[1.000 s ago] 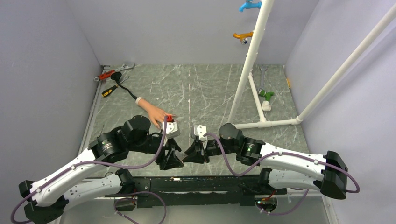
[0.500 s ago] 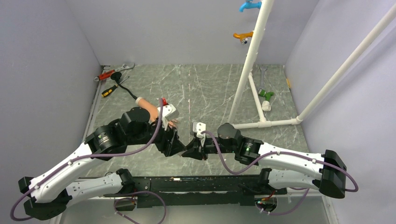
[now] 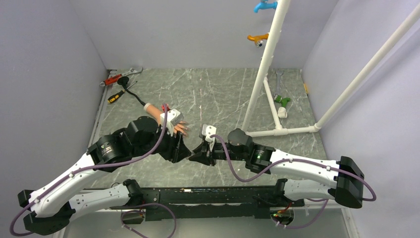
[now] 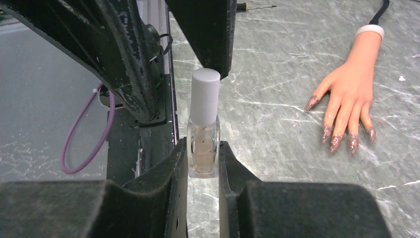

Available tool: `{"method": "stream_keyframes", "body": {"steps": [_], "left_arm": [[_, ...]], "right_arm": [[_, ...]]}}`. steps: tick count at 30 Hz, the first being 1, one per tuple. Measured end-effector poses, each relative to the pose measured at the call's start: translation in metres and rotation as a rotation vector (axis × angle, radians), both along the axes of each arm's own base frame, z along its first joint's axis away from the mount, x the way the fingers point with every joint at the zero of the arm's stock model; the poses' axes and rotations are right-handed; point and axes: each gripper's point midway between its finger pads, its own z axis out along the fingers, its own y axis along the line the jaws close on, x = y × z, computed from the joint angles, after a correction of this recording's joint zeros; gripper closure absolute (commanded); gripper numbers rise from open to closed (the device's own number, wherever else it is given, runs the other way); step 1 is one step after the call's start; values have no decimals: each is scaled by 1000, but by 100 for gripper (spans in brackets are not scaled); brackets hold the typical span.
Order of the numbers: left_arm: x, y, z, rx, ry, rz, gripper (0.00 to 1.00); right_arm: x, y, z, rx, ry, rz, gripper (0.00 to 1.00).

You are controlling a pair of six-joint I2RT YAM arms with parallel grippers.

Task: Paint the nails
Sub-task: Screw the nail polish bottle.

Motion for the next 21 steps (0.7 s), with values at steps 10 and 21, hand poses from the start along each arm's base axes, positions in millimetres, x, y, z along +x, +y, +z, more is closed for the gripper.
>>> {"method": "stream_keyframes", "body": {"steps": [10,21], "left_arm": [[7,4,-10,31,28,66,55],[8,7,-18,59,43,89,68]], "right_arm": [[2,4,1,7,5,-10,100],[2,5,4,16,-1,-18,100]]}}
